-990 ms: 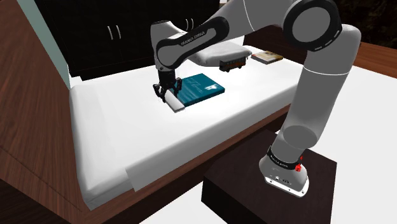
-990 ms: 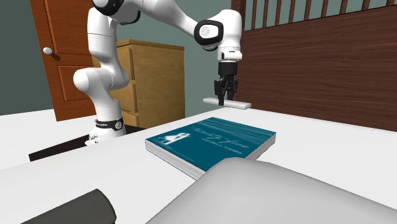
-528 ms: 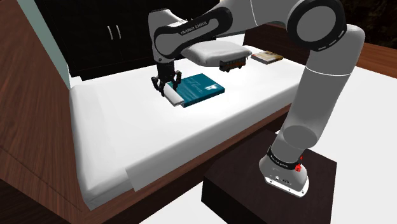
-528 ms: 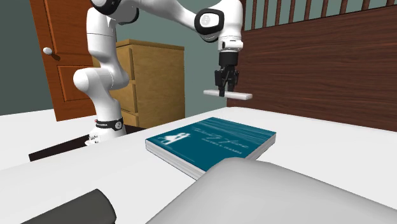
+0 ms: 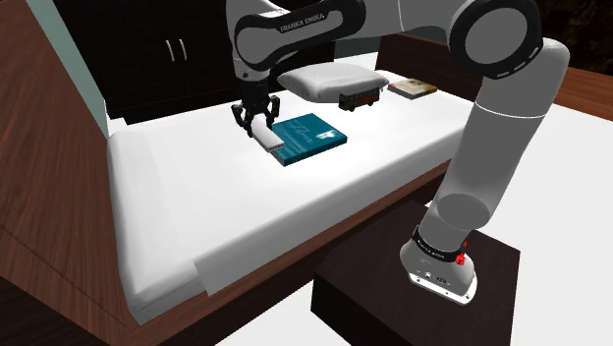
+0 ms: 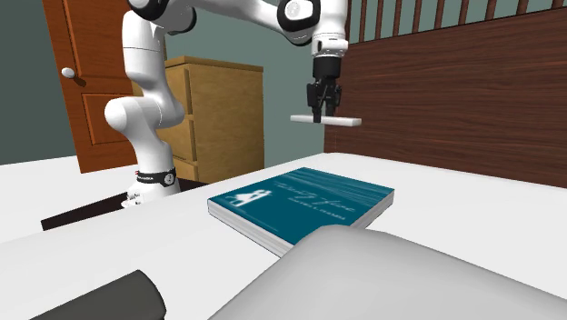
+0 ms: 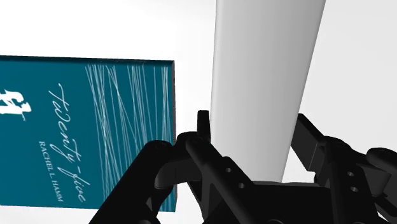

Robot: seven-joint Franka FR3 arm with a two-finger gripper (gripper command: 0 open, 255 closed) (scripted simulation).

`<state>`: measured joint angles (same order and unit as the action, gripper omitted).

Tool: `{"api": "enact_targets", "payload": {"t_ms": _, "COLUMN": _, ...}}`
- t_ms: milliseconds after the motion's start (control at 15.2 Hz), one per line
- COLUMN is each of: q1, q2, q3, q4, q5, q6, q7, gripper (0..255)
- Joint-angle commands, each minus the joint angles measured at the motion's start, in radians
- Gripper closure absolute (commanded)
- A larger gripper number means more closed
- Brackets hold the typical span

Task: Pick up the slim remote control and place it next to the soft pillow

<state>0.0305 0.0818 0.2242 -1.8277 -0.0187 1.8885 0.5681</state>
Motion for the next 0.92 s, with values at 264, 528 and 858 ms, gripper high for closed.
{"api": "enact_targets", "payload": {"t_ms": 264, "q1": 0.0, "q2": -0.007, "q3": 0.0, "q4": 0.071, "q5": 0.002, "q6": -0.078, "q7": -0.002, "gripper": 255}}
{"api": "enact_targets", "payload": {"t_ms": 528, "q1": 0.0, "q2": -0.009, "q3": 0.0, "q4": 0.121, "q5": 0.003, "q6": -0.129, "q7": -0.003, "gripper": 255}}
{"api": "enact_targets", "payload": {"t_ms": 858, "q1": -0.063, "q2": -0.062, "q3": -0.055, "q4": 0.056, "q5": 0.014, "q6": -0.116, "q7": -0.122, "gripper": 255}}
